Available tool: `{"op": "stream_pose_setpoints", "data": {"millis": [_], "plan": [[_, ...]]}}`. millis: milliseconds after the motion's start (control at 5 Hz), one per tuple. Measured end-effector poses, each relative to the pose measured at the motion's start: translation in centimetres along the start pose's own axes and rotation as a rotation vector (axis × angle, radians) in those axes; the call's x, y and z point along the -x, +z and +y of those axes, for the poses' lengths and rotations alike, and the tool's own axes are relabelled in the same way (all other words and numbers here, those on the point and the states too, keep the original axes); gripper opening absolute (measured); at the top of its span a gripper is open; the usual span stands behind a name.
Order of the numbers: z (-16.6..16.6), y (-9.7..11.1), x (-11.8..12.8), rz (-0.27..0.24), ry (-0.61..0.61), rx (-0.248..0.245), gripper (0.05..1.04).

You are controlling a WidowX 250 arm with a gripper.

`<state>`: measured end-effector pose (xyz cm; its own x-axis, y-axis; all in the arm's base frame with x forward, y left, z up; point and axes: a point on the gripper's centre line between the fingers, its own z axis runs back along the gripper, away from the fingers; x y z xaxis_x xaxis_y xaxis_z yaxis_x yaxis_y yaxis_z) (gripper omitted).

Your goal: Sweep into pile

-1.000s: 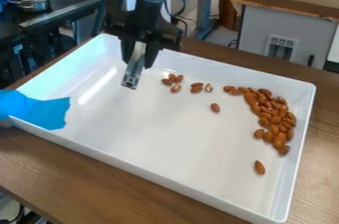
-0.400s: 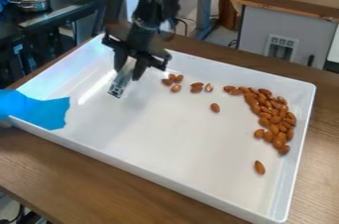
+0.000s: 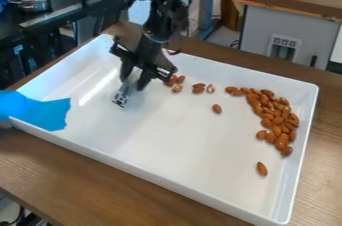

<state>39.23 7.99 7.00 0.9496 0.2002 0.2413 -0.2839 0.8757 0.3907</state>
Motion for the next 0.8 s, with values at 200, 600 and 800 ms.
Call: {"op": "stream_pose_setpoints", "data": {"millis": [200,600,800], "plan": [[-1.6,0.9,-0.4,-0.019,-0.025,0.032,0.369],[-5.2,1.5,0.0,-0.015,-0.087,0.064,0.369],[-7.4,2.6,0.4,-0.019,-0.116,0.097,0.369]]}}
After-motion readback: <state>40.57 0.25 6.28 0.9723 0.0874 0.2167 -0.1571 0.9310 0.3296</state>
